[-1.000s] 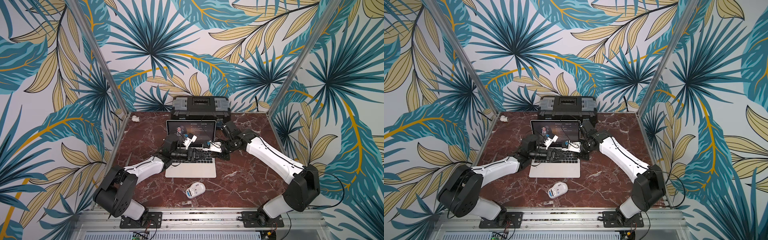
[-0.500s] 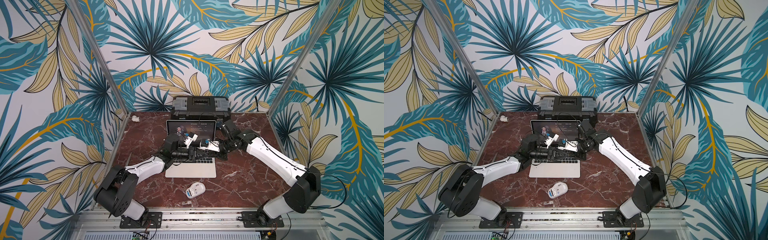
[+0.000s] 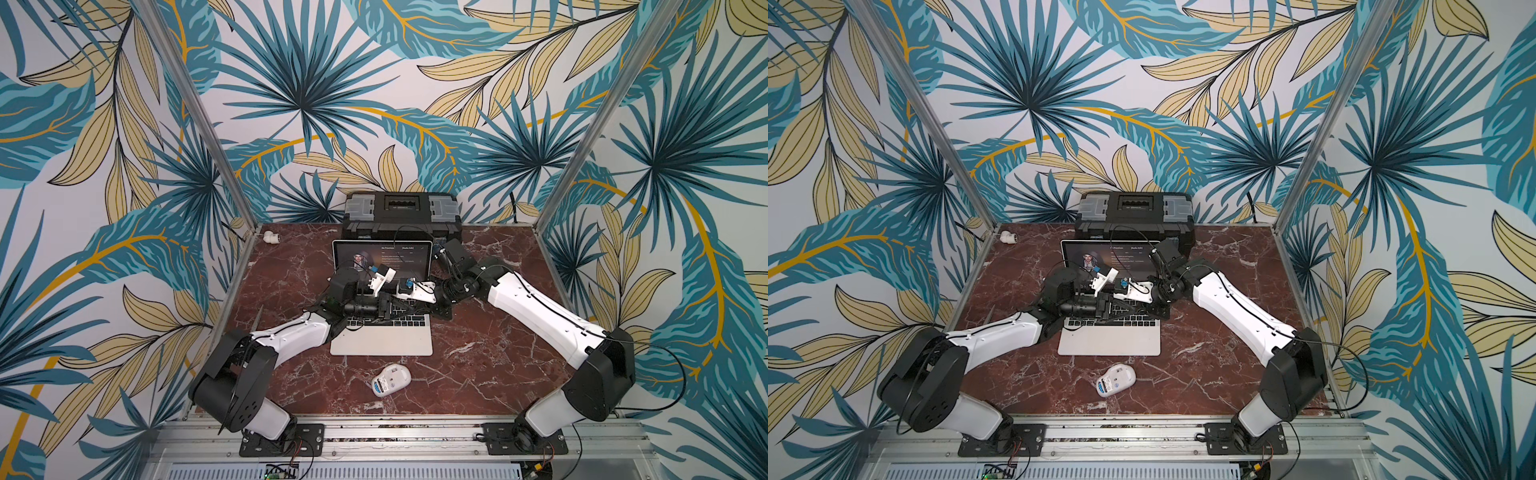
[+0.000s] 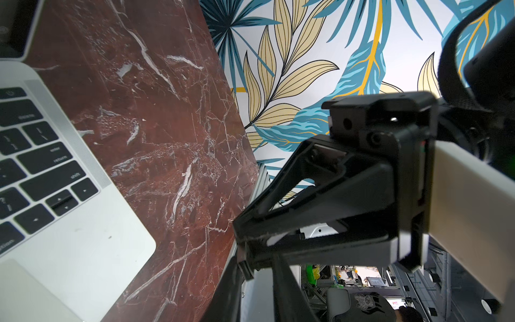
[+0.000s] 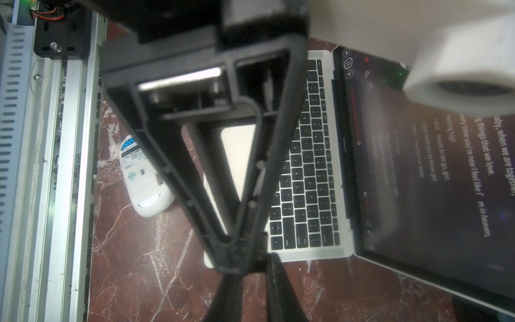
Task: Remove the wireless mouse receiver from the laptop
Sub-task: Adjust the USB plug.
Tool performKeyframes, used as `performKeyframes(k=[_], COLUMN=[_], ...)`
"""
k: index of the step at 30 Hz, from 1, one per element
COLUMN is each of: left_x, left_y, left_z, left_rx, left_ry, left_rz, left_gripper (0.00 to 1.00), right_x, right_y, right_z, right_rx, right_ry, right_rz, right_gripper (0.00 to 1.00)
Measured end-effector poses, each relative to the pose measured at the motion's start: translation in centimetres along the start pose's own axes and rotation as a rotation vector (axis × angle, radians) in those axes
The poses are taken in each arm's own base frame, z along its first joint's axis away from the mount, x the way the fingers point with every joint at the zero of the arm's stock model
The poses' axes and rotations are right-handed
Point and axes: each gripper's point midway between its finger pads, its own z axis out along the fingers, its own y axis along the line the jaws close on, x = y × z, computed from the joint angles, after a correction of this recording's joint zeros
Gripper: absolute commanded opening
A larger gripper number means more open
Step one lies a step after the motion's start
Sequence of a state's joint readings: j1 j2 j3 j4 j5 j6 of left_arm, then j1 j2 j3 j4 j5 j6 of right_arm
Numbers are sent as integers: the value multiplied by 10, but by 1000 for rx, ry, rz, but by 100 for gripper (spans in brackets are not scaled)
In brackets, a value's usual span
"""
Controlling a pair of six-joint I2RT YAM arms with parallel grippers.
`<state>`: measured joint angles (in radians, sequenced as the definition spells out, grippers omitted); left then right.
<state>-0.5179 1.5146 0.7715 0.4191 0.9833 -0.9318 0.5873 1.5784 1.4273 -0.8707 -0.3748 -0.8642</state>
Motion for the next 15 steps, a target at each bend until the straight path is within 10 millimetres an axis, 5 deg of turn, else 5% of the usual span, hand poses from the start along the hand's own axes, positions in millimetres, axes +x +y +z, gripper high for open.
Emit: performKeyframes(k=[10,15], left_x=[0,-1], left_y=[1,1], left_z=[0,0], left_rx=[-7,-5], left_ry=[-2,-4], left_rz=[-5,2], left_gripper=[16,31], right_x=[0,4], right_y=[1,4], right_z=[-2,-2], right_rx=[8,-2], right_ry=[6,25], right_rz=[-12,-13], right_gripper=[0,0])
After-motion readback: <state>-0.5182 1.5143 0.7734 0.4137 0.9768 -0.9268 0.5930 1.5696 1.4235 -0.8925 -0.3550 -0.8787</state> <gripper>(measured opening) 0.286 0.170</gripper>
